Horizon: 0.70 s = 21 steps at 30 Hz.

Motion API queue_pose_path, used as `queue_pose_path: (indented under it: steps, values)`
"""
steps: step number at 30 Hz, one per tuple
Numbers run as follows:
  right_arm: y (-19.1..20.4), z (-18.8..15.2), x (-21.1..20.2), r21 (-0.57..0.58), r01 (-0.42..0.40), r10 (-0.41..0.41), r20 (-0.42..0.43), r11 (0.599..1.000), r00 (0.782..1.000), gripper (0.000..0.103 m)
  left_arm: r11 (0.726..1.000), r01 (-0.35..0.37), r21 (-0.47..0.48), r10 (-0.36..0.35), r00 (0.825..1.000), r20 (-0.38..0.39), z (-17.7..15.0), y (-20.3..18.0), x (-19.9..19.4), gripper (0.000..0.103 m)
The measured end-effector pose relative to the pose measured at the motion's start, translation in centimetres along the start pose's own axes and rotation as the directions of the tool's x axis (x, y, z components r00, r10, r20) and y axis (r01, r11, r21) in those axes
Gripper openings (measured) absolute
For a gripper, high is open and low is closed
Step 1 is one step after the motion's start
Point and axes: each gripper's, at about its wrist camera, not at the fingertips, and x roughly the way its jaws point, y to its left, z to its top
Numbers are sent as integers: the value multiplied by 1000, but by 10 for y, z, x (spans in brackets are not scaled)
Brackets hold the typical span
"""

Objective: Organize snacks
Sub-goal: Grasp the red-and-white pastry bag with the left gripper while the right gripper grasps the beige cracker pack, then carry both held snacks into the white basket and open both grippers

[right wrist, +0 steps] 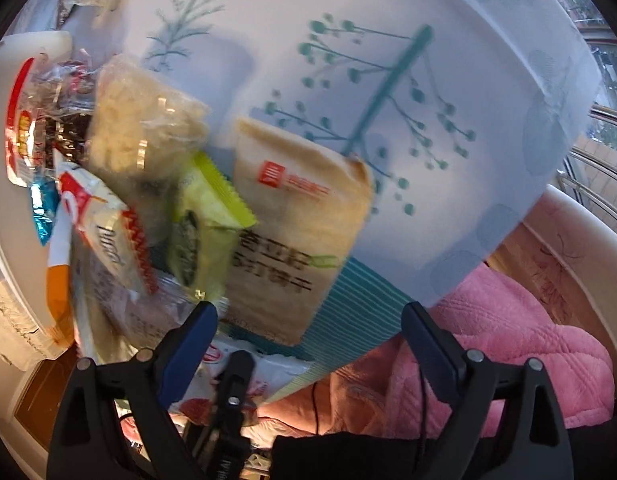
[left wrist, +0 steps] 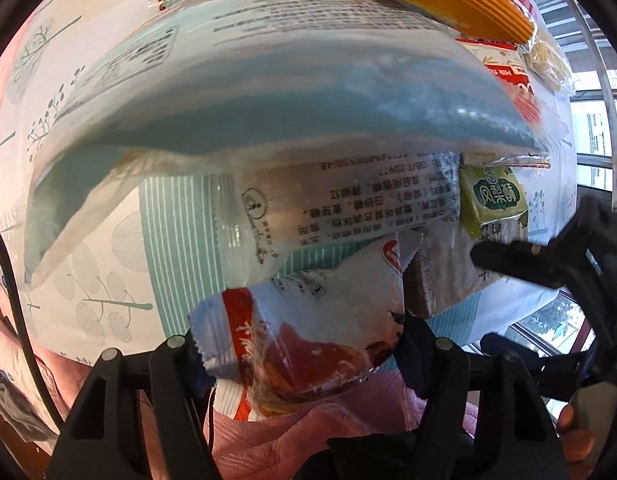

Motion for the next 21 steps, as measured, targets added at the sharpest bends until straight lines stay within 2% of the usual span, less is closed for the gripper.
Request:
queue_pose_path:
  steps: [5, 8, 14, 19, 21]
  values:
    - [-8, -5, 11, 19, 2, -2, -14, 1000, 1000, 93, 1000, -10, 10, 10, 1000, 6, -12, -6, 1, 67]
    - [-1, -6, 12, 3, -10, 10, 6, 1000, 1000, 92, 1000, -10, 7, 10, 1000, 6, -22, -4, 5, 66]
    - [5, -2, 13, 15, 3, -4, 51, 1000, 999, 86, 1000, -3, -2, 3, 1000, 2, -21, 6, 2, 66]
    - [11, 0, 12, 32, 10, -13, 70, 999, 997, 86, 1000, 14, 1, -14, 1000, -2, -21, 11, 2, 66]
    - [12, 0, 14, 44, 15, -18, 76, 999, 997, 85, 1000, 21, 6, -21, 1000, -5, -11, 13, -4, 66]
